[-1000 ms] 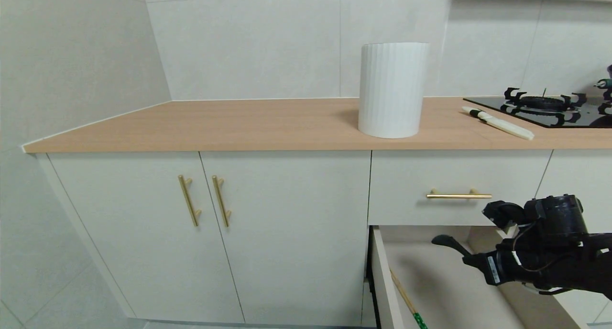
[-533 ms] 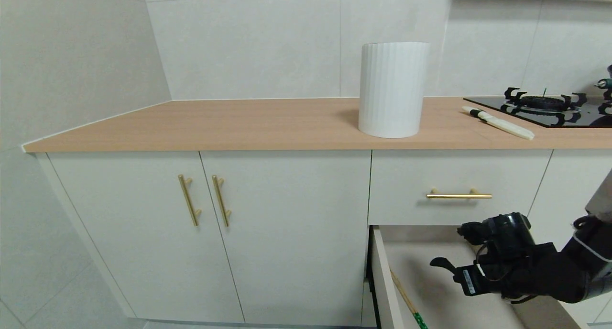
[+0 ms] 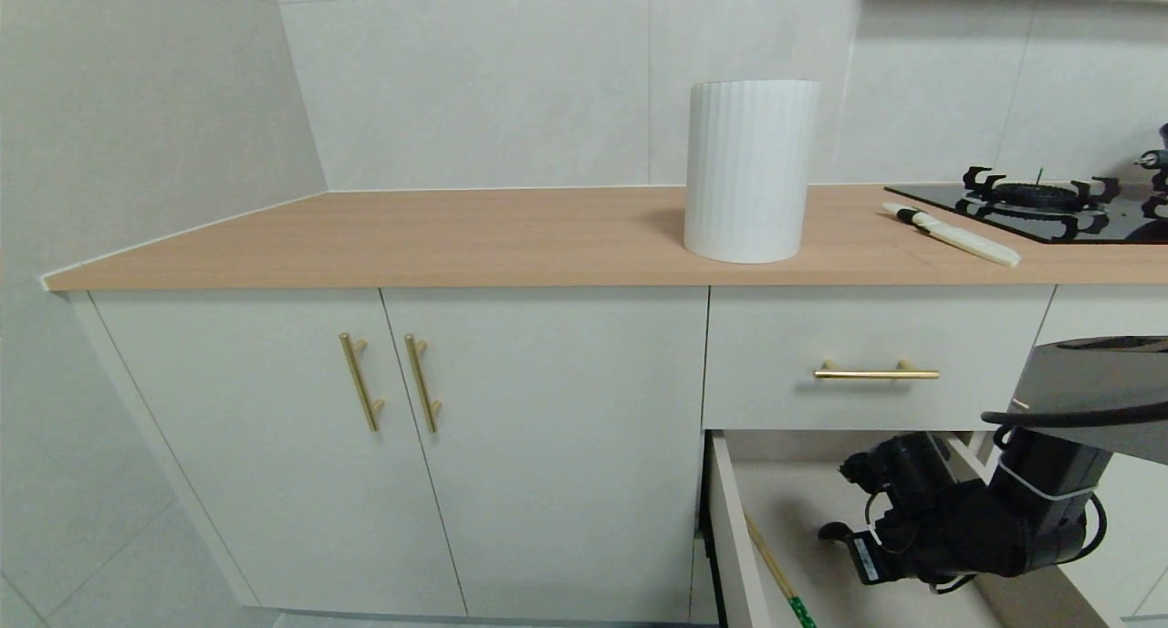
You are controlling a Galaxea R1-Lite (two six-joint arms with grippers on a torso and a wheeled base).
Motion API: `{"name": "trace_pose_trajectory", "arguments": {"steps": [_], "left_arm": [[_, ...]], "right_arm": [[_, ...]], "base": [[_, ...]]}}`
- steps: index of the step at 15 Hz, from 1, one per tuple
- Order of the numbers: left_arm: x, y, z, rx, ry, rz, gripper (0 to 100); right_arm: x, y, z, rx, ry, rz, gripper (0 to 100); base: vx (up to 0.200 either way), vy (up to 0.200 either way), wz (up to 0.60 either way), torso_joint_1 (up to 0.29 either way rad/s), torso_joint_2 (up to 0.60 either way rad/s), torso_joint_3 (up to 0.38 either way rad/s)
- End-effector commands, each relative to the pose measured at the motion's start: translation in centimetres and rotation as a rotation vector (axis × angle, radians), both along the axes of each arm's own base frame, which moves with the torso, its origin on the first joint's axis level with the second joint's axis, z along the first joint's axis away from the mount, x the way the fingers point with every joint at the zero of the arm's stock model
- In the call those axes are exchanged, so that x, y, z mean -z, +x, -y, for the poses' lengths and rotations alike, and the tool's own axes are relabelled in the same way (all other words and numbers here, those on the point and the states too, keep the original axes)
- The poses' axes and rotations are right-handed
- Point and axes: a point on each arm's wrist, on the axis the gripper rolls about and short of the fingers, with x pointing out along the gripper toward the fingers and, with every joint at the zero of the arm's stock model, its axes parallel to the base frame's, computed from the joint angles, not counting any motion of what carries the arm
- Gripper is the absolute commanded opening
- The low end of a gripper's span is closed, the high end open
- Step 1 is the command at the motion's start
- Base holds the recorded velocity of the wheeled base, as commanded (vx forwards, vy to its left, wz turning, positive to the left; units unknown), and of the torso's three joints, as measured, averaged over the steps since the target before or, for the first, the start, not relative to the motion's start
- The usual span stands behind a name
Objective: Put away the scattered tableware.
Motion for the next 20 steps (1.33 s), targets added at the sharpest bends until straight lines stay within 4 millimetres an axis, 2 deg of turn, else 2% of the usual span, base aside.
{"name": "trace_pose_trajectory", "arguments": {"steps": [1,20], "left_arm": [[0.0,0.0,0.0,-0.001,0.0,0.001,100],[0.0,0.0,0.0,-0.001,0.0,0.001,100]], "right_arm": [[0.76,0.06,-0.2,-0.004,-0.013,-0.024,0],[0.95,0.19,-0.27,0.026,-0.03,-0.038,0]], "base": [[0.0,0.0,0.0,0.0,0.0,0.0],[0.0,0.0,0.0,0.0,0.0,0.0]]}}
